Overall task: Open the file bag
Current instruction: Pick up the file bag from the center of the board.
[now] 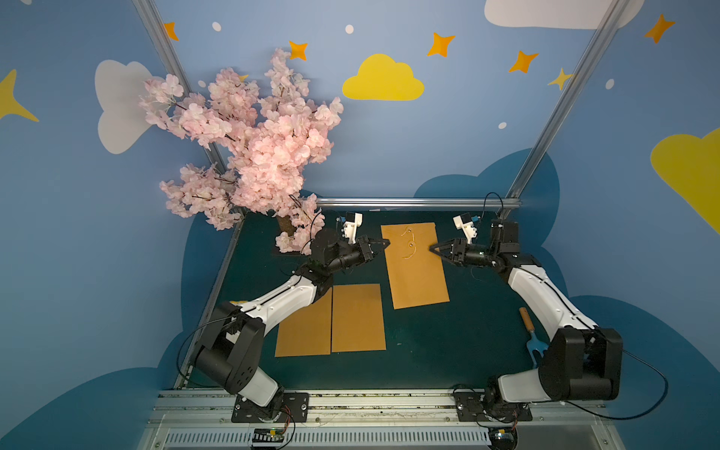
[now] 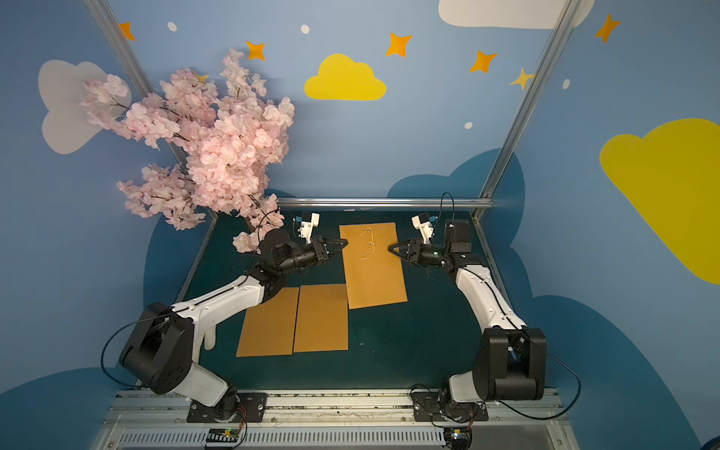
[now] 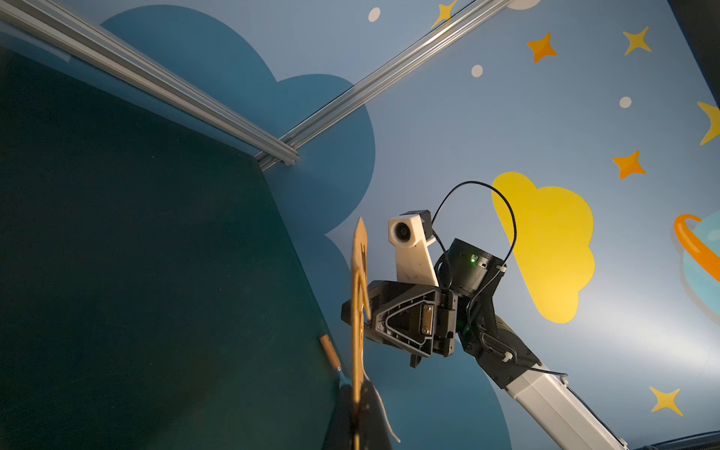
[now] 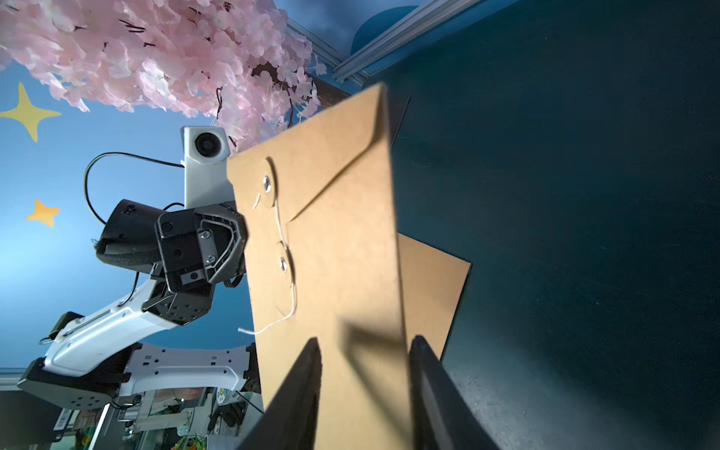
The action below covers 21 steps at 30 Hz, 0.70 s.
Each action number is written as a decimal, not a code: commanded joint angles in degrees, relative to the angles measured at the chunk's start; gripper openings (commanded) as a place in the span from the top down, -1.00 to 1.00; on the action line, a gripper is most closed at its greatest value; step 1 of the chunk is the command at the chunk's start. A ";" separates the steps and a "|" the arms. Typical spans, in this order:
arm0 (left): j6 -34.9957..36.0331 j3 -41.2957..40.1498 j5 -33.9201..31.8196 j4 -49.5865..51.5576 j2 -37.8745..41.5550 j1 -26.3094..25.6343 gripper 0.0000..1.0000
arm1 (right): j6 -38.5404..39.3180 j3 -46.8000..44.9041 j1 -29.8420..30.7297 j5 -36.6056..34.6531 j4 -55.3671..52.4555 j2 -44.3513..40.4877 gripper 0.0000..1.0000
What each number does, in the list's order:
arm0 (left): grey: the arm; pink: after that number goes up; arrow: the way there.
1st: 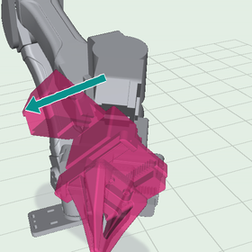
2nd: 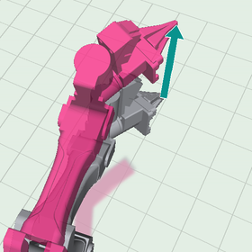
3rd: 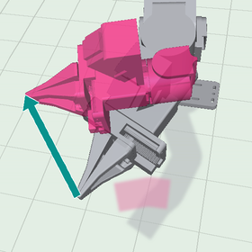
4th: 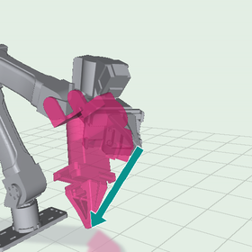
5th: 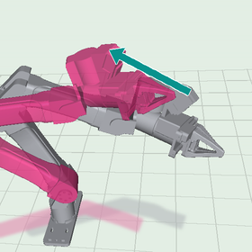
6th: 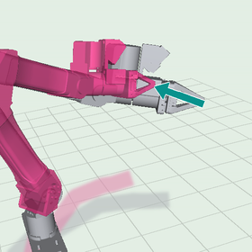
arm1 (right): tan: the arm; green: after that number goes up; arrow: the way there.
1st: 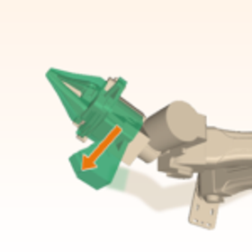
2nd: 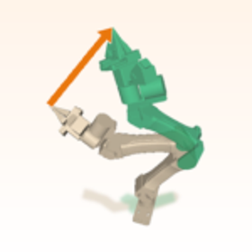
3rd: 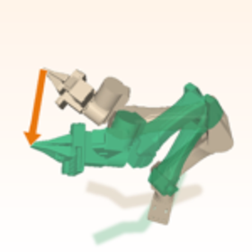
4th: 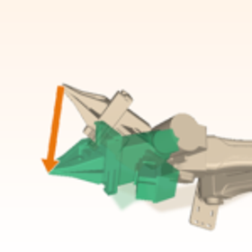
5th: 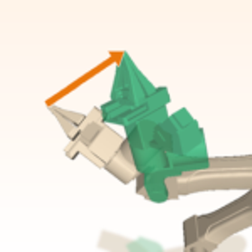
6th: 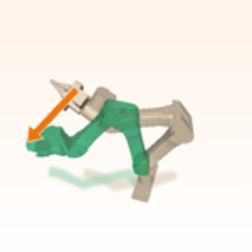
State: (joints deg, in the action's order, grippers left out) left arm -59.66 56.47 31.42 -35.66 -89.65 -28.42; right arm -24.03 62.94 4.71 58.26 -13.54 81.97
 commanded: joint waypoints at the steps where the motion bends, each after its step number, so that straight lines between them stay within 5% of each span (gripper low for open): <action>1: -1.00 1.80 1.27 -3.54 -1.09 0.13 0.95 | 0.04 0.39 0.48 3.29 1.66 -1.63 0.28; 8: -3.56 2.57 2.97 -7.93 -3.39 0.15 0.90 | -0.54 0.15 0.45 5.09 2.91 -2.87 0.60; 16: -4.07 4.13 5.48 -8.48 -3.78 0.06 0.30 | -0.46 0.52 0.39 6.58 3.71 -3.93 0.83; 21: -4.22 4.46 6.19 -8.35 -4.28 -0.10 0.34 | -1.84 0.52 0.52 7.22 5.77 -3.93 0.85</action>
State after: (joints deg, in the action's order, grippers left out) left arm -63.75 59.44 35.51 -41.56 -93.56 -28.18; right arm -25.28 62.92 4.75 64.51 -9.74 78.83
